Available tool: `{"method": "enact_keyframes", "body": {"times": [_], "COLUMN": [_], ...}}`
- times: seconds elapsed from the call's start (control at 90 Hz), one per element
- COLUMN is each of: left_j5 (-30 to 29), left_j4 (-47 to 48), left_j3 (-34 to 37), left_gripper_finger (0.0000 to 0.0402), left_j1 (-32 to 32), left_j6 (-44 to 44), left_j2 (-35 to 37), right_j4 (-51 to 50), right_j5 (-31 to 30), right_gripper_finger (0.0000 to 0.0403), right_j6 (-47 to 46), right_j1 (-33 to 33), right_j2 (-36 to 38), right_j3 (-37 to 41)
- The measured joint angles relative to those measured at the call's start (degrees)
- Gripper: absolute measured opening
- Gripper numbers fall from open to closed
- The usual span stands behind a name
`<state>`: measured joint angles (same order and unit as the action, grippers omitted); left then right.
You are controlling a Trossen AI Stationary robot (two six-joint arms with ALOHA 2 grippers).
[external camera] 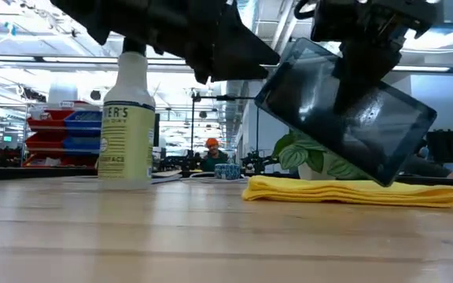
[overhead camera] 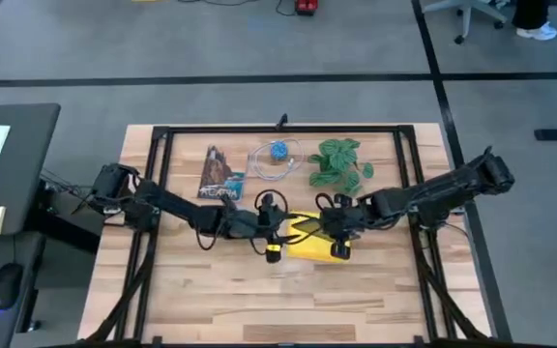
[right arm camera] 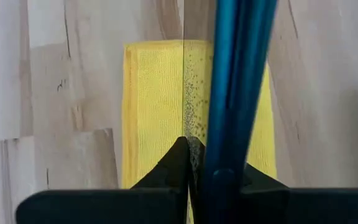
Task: Apply microfiber cloth
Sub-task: Wipe the blue tablet with the microfiber cloth
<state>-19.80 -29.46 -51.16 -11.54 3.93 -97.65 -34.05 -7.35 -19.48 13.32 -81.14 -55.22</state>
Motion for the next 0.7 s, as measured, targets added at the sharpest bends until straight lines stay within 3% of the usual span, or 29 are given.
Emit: {"method": "enact_keyframes", "body": {"times": [0.122, 0.233, 0.422, 0.589, 0.7], "left_j5": [1.9, 1.2, -3.5, -12.6, -15.5], "left_j4": [-0.7, 5.5, 18.1, 29.6, 38.3], "left_j3": [0.0, 0.0, 0.0, 0.0, 0.0], "left_gripper_finger": [0.0242, 0.0243, 0.0242, 0.0236, 0.0233], "left_j1": [0.4, 0.1, -1.8, -4.9, -6.0], "left_j6": [0.7, 1.1, 8.0, 15.0, 20.4], "left_j2": [0.0, 0.0, 0.1, 0.1, 0.1], "right_j4": [0.0, 0.0, 0.1, 0.2, 0.2], "right_j5": [0.0, 0.0, 0.0, 0.0, 0.0], "right_gripper_finger": [0.0020, 0.0020, 0.0020, 0.0020, 0.0020], "right_j6": [0.8, 1.0, 1.1, 1.1, 1.1], "right_j1": [0.0, 0.0, 0.0, 0.0, 0.1], "right_j2": [0.0, 0.0, 0.0, 0.0, 0.0], "right_j3": [0.0, 0.0, 0.0, 0.0, 0.0]}}
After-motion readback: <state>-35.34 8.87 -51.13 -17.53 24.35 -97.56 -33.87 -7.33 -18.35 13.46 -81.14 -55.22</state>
